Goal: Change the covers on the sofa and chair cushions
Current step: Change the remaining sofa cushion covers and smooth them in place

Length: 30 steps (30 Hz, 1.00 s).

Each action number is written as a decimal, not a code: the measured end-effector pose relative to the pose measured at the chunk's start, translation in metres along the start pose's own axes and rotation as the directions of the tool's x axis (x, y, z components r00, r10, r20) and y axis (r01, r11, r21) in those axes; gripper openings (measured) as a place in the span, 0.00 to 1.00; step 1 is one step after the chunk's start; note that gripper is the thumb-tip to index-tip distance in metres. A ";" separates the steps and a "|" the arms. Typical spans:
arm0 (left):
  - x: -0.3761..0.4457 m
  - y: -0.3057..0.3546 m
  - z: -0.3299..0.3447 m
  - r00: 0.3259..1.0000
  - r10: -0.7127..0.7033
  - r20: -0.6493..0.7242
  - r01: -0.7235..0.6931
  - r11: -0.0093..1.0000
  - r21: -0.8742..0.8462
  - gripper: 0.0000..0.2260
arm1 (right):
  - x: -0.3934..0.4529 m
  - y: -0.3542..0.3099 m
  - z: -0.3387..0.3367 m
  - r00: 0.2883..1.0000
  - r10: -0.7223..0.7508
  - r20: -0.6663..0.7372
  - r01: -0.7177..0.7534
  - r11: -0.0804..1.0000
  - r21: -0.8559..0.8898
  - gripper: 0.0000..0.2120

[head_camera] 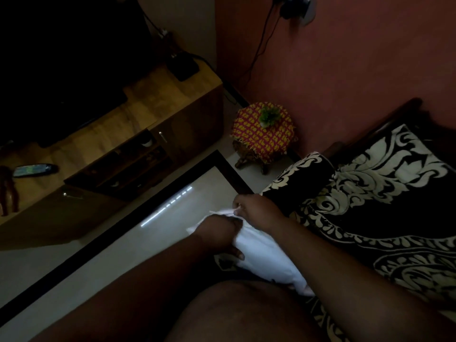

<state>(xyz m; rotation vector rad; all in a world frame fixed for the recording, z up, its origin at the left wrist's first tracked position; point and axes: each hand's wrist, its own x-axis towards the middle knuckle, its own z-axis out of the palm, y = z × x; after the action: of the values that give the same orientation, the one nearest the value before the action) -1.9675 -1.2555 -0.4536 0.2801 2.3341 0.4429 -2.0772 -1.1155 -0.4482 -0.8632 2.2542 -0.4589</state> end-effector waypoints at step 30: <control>0.099 0.064 -0.057 0.967 0.250 -0.052 -0.202 0.873 0.443 0.46 | -0.133 0.125 0.020 0.725 0.600 -0.338 -0.192 0.647 0.738 0.14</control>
<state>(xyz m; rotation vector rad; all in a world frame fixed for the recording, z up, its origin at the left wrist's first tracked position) -2.0737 -1.1785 -0.4524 0.7687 2.4995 0.0345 -2.0462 -0.9354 -0.4673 0.2349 2.3973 -1.3285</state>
